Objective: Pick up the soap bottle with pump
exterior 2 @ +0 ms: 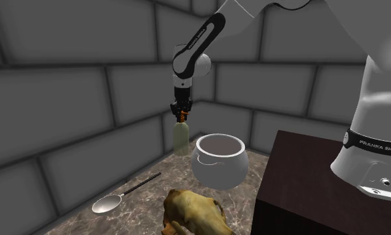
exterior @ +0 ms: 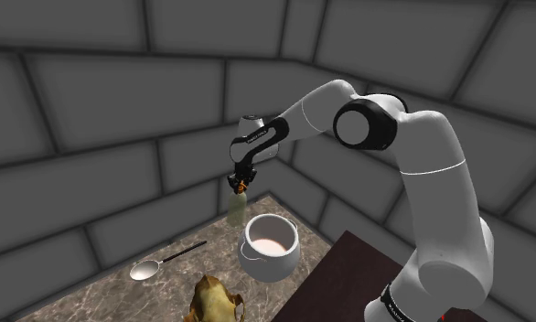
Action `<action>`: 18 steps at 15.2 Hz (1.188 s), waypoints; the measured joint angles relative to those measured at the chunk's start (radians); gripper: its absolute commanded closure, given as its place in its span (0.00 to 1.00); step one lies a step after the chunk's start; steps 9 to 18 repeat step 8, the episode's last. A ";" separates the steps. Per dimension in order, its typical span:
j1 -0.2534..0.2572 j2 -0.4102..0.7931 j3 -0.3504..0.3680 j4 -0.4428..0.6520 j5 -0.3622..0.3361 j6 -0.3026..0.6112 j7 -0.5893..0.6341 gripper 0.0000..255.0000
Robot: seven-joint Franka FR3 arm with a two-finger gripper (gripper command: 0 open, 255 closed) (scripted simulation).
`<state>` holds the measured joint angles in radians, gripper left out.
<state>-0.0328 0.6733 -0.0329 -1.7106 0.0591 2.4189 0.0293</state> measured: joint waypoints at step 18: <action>0.003 -0.073 -0.003 -0.005 -0.004 -0.068 0.005 1.00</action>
